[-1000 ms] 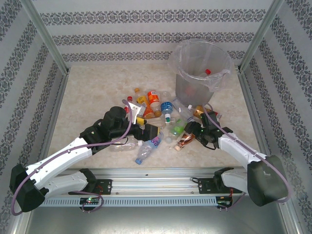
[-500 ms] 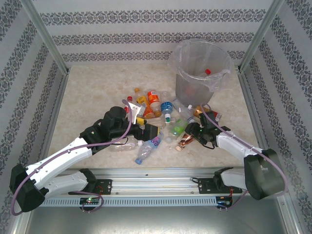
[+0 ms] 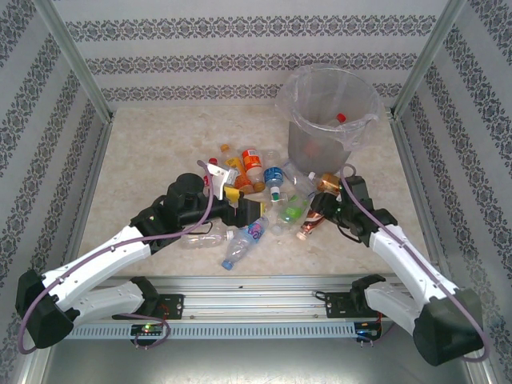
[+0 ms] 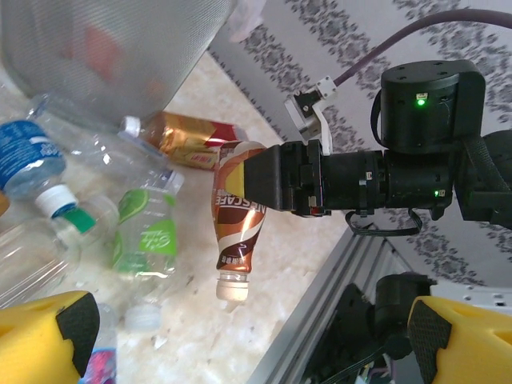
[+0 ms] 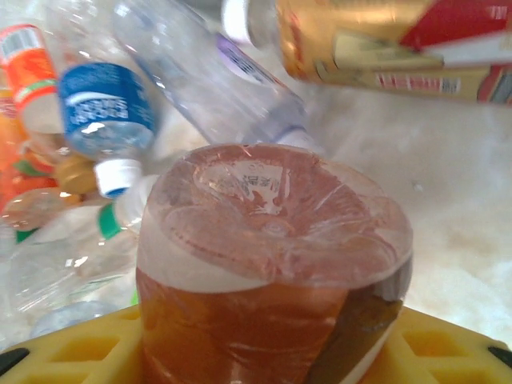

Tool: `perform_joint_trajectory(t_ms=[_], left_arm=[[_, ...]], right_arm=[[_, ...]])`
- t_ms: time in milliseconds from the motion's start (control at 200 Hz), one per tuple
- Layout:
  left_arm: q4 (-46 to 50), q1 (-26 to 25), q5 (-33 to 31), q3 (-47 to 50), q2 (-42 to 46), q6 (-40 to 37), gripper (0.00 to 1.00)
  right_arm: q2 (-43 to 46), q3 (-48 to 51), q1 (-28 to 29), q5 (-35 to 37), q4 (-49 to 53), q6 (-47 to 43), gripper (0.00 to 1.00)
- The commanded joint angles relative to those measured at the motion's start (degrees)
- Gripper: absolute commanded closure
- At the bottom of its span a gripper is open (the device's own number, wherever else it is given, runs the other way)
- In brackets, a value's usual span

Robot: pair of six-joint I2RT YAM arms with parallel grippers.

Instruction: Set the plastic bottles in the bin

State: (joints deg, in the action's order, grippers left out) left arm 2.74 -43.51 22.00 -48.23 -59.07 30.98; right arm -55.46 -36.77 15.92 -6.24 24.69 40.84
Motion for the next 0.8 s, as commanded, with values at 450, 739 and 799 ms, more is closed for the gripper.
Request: perform_joint_trajectory(t_ms=[450, 739, 799], left_arm=[[-10.7, -0.8, -0.3, -4.1, 2.4, 2.5, 0.00], [-11.1, -0.8, -3.5, -7.1, 3.4, 2.0, 0.00], [-10.5, -0.8, -4.7, -7.2, 3.4, 1.6, 0.00]], right_arm=[[-1.4, -34.1, 4.2, 10.5, 15.3, -19.7, 0.46], [-9.8, -51.2, 2.8, 16.2, 14.9, -28.7, 0.45], [-11.8, -53.9, 1.4, 16.0, 13.9, -29.1, 0.44]])
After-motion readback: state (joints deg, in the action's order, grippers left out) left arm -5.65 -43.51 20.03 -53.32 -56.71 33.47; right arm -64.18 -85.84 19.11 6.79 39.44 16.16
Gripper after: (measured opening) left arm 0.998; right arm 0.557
